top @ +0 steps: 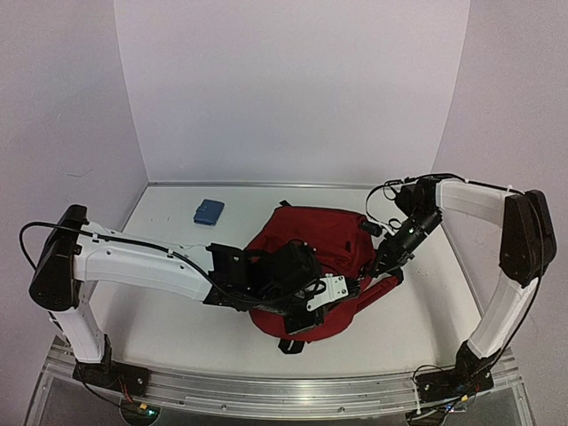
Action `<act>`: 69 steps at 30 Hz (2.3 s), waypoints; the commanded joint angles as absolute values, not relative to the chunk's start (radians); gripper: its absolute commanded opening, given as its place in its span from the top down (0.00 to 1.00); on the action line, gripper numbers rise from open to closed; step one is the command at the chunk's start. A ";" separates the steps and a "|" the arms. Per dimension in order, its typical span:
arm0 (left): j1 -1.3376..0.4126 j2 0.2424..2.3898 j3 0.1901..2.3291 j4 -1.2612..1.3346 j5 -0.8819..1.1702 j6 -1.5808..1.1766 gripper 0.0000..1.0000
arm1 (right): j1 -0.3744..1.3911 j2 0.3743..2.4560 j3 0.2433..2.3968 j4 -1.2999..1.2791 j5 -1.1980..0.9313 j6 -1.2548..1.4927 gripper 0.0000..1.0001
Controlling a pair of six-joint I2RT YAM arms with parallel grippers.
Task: Pack the student bag
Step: Zip the student bag at the center of the board, then adjust the student bag at the center of the board.
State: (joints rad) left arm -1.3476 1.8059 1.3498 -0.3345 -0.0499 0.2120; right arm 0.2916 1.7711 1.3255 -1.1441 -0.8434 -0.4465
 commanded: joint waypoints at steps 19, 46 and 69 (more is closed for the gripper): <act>-1.361 1.785 1.335 -0.429 0.026 0.187 1.00 | 0.129 2.013 1.595 -1.193 -0.690 -0.554 1.00; -1.082 1.731 1.175 -0.307 -0.229 0.013 1.00 | 0.368 1.765 1.267 -1.100 -0.787 -0.489 0.94; -1.190 1.560 1.003 -0.222 -0.222 -0.411 0.16 | 0.255 2.299 2.191 -0.955 -0.629 -0.190 0.19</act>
State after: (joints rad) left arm -1.1304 1.6307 1.0189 -0.2527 -0.1674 -0.2665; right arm 0.2404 2.2395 2.1419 -0.9829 -0.6643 -0.2512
